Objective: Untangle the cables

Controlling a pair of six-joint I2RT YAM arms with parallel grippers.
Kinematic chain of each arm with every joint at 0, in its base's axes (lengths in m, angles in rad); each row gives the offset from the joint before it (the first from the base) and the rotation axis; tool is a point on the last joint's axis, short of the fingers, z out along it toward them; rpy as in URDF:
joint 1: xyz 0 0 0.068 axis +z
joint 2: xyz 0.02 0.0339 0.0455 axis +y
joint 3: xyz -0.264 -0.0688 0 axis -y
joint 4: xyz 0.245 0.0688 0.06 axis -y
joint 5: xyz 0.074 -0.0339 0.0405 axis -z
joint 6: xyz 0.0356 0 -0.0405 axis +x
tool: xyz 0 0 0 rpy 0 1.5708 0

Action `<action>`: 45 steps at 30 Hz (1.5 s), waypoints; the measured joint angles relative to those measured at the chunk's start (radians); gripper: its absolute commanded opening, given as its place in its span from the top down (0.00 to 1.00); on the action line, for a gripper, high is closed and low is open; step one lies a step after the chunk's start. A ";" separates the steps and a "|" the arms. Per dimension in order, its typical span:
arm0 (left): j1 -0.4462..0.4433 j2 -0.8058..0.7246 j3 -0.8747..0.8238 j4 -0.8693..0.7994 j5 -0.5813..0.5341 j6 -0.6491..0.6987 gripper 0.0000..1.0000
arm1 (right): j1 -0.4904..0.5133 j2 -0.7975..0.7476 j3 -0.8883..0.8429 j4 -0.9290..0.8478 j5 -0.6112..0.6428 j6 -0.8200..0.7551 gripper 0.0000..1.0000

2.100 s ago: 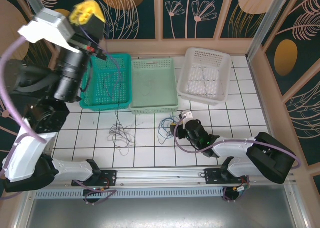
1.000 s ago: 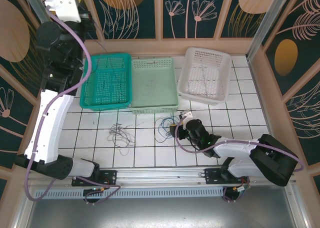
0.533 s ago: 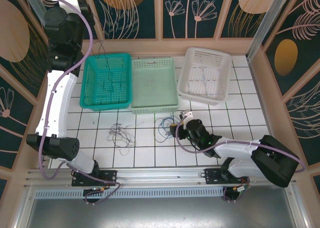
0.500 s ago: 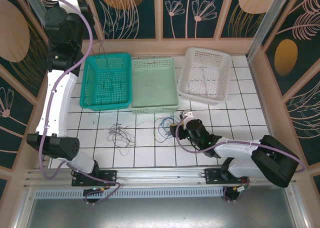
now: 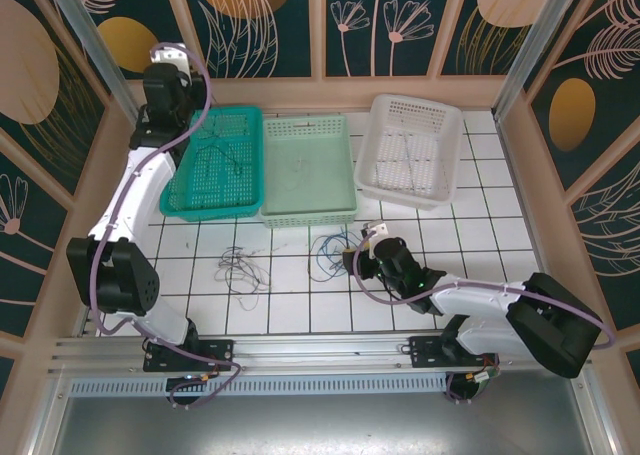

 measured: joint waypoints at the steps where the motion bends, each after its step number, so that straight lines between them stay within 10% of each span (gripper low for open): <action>1: 0.000 0.001 -0.021 0.001 0.003 -0.008 0.98 | -0.004 -0.008 0.000 -0.002 -0.004 0.003 0.38; 12: 0.008 0.057 -0.177 0.019 0.003 -0.079 0.94 | -0.107 -0.145 0.000 -0.064 -0.072 0.042 0.41; 22: 0.008 0.070 -0.299 0.020 -0.065 -0.161 0.74 | -0.133 -0.176 0.003 -0.111 -0.153 0.048 0.39; 27: 0.008 0.062 -0.348 0.016 -0.087 -0.200 0.42 | -0.133 -0.113 0.065 -0.153 -0.229 0.054 0.39; 34: 0.002 -0.024 -0.387 0.017 -0.066 -0.219 0.37 | -0.140 0.009 0.145 -0.168 -0.293 0.073 0.44; 45: -0.209 -0.344 -0.541 0.072 -0.044 -0.212 0.31 | -0.200 0.050 0.173 -0.207 -0.330 0.094 0.48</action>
